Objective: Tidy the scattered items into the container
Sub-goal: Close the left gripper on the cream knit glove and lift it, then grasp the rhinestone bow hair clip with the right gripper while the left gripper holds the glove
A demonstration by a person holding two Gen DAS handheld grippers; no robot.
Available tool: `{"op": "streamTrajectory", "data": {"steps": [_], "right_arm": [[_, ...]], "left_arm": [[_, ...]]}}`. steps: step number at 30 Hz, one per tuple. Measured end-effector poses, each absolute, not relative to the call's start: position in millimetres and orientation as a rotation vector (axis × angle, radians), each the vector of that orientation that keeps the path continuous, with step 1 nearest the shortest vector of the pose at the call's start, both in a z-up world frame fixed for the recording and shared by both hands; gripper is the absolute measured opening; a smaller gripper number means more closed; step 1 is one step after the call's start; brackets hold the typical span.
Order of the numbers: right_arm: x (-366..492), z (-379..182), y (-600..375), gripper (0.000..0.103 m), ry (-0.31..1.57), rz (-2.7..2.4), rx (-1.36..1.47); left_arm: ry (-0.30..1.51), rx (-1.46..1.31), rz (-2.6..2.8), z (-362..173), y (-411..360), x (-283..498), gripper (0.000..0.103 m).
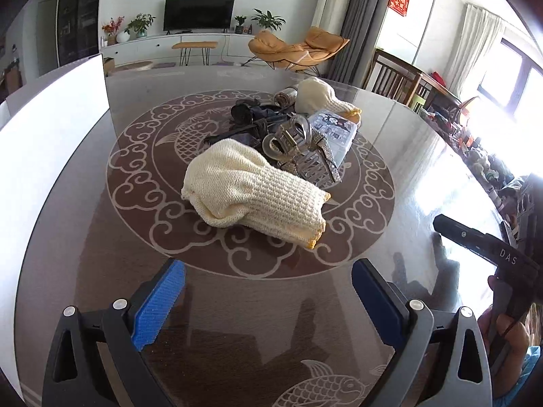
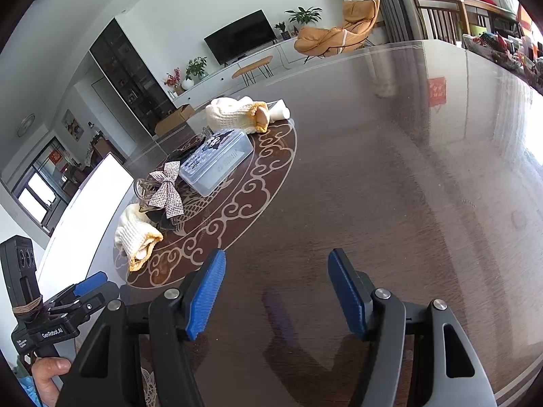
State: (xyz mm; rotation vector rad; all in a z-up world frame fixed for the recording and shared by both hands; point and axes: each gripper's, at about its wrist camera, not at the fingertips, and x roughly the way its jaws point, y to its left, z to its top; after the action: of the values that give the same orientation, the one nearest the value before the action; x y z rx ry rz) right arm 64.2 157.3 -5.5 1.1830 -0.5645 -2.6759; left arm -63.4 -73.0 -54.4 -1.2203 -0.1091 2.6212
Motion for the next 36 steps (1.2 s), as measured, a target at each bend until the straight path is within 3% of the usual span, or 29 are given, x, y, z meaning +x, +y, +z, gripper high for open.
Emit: {"op": "streamTrajectory", "data": {"steps": [5, 11, 12, 14, 23, 26, 28, 30, 32, 36], "right_arm": [[64.6, -5.7, 159.3, 0.064, -0.579, -2.670, 1.176], [64.5, -6.7, 162.2, 0.064, -0.618, -2.654, 1.161], [64.4, -6.8, 163.1, 0.064, -0.626, -2.651, 1.157], [64.9, -7.2, 164.5, 0.064, -0.641, -2.645, 1.151], [64.6, -7.5, 164.5, 0.064, -0.644, -2.645, 1.149], [64.4, -7.7, 165.1, 0.064, -0.651, -2.641, 1.146], [64.8, -7.4, 166.6, 0.064, -0.659, -2.638, 1.143], [64.9, -7.6, 167.2, 0.064, -0.665, -2.634, 1.140], [65.4, -6.9, 164.5, 0.065, -0.652, -2.618, 1.131], [50.0, 2.3, 120.4, 0.065, -0.417, -2.482, 1.124]], "left_arm": [[-0.232, -1.190, 2.767, -36.0, -68.1, -96.7, 0.100], [-0.212, -1.420, 2.777, -65.7, -65.5, -134.2, 0.099], [-0.229, -1.412, 2.769, -67.8, -70.3, -129.6, 0.085], [-0.249, -1.406, 2.748, -69.0, -82.9, -117.4, 0.071], [-0.170, -1.455, 2.726, -60.8, -102.1, -108.7, 0.072], [-0.157, -1.466, 2.774, -65.1, -94.6, -116.0, 0.085], [-0.117, -1.488, 2.787, -72.0, -90.3, -119.6, 0.084], [-0.124, -1.442, 2.792, -73.0, -92.0, -115.2, 0.068], [-0.131, -1.413, 2.779, -70.9, -97.0, -109.7, 0.058], [-0.057, -1.396, 2.732, -65.9, -104.5, -96.9, 0.053]]}}
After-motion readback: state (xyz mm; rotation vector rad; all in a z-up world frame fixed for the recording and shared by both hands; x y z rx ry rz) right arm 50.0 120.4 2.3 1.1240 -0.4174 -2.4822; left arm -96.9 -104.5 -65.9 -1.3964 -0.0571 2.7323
